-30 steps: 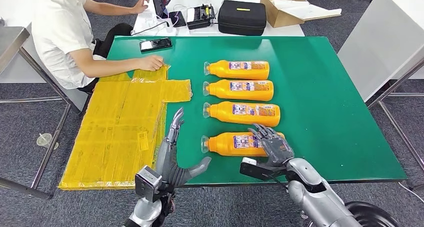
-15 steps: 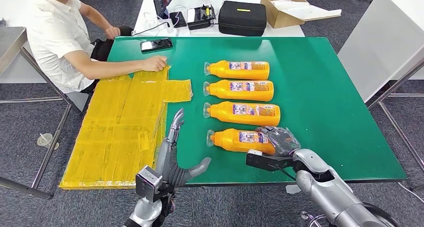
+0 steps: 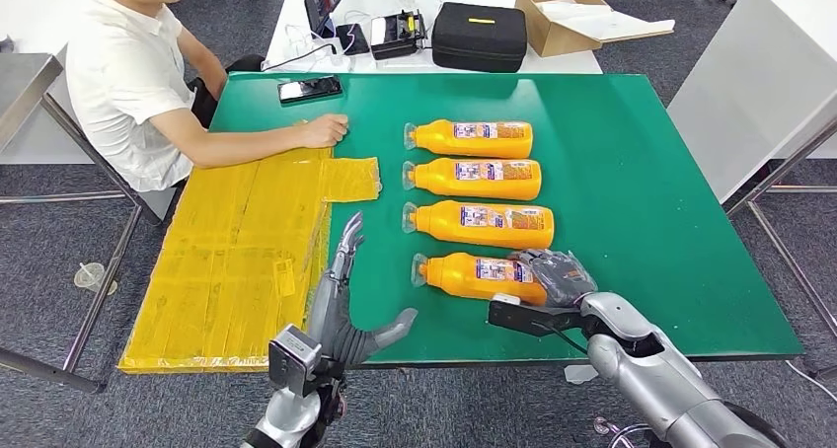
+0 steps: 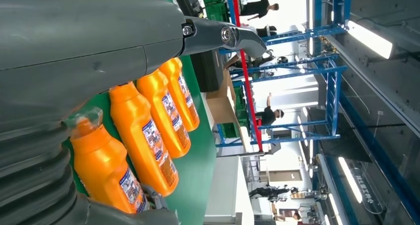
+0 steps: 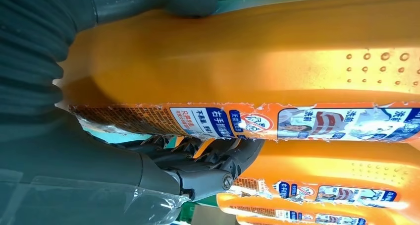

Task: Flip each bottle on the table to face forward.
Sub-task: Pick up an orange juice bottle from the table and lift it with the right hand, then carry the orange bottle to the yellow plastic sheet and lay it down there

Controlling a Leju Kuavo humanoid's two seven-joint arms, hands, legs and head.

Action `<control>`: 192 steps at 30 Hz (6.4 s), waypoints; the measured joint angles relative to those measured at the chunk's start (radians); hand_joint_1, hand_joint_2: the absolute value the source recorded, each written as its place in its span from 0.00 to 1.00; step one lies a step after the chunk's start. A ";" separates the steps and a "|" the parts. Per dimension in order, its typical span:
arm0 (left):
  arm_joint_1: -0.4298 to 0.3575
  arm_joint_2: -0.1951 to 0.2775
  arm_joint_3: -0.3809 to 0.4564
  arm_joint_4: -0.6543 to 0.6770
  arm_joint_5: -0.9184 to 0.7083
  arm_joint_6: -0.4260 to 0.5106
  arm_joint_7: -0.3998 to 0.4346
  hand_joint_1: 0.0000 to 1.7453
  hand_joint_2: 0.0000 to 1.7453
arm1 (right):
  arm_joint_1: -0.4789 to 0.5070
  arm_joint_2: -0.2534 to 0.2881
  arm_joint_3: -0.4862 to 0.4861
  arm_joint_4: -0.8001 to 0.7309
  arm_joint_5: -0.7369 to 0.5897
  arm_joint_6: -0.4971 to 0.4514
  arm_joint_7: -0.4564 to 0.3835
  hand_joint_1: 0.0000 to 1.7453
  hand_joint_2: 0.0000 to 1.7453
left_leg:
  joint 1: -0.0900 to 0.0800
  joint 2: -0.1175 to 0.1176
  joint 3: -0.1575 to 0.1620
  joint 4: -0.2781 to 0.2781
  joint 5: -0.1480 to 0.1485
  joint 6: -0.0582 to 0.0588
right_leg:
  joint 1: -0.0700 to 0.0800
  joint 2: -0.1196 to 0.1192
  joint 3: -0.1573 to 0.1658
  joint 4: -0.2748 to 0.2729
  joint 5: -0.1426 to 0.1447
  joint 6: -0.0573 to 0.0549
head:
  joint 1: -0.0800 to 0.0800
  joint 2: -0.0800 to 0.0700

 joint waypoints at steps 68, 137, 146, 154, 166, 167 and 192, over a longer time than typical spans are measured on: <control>0.021 -0.006 0.025 0.141 0.570 -0.360 0.217 0.00 1.00 | 0.339 0.323 -0.422 -0.281 -0.489 -0.124 -0.452 0.78 1.00 | 0.000 -0.001 -0.005 0.000 0.000 0.000 | 0.000 -0.002 -0.004 0.000 0.000 0.000 | 0.000 0.000; -0.013 -0.016 0.065 -0.031 0.289 0.146 0.090 1.00 1.00 | 0.308 0.463 -0.235 -0.107 -0.433 -0.550 -0.537 0.00 0.00 | 0.000 -0.001 -0.006 -0.001 0.000 0.000 | 0.000 -0.002 -0.005 0.000 0.000 0.000 | 0.000 0.000; -0.037 0.062 0.074 -0.021 -0.480 0.531 0.185 1.00 1.00 | 0.339 0.507 -0.369 -0.159 -0.426 -0.720 -0.589 0.00 1.00 | 0.000 -0.001 -0.006 -0.001 0.000 0.000 | 0.000 -0.002 -0.005 0.000 0.000 0.000 | 0.000 0.000; -0.038 0.093 0.121 0.000 -0.810 0.542 0.312 1.00 1.00 | 0.354 0.541 -0.469 -0.225 -0.443 -0.717 -0.606 0.00 1.00 | 0.000 -0.001 -0.006 -0.001 0.000 0.000 | 0.000 -0.002 -0.006 0.000 0.000 0.000 | 0.000 0.000; -0.178 0.119 0.127 0.284 -0.921 0.419 0.453 1.00 1.00 | 0.318 0.588 -0.495 -0.194 -0.465 -0.613 -0.631 0.00 1.00 | 0.001 -0.001 -0.006 -0.001 0.002 0.000 | 0.000 -0.002 -0.005 0.001 0.000 0.000 | 0.000 0.000; -0.188 0.120 0.127 0.307 -0.920 0.419 0.452 1.00 1.00 | 0.315 0.590 -0.495 -0.189 -0.466 -0.612 -0.631 0.00 1.00 | 0.001 -0.001 -0.006 -0.001 0.002 0.000 | 0.000 -0.002 -0.005 0.001 0.000 0.000 | 0.000 0.000; -0.348 0.124 0.127 0.615 -0.962 0.260 0.518 0.00 1.00 | 0.278 0.598 -0.498 -0.091 -0.522 -0.576 -0.633 0.00 1.00 | 0.001 -0.001 -0.003 -0.001 0.002 0.000 | 0.000 -0.002 -0.002 0.001 0.000 0.000 | 0.000 0.000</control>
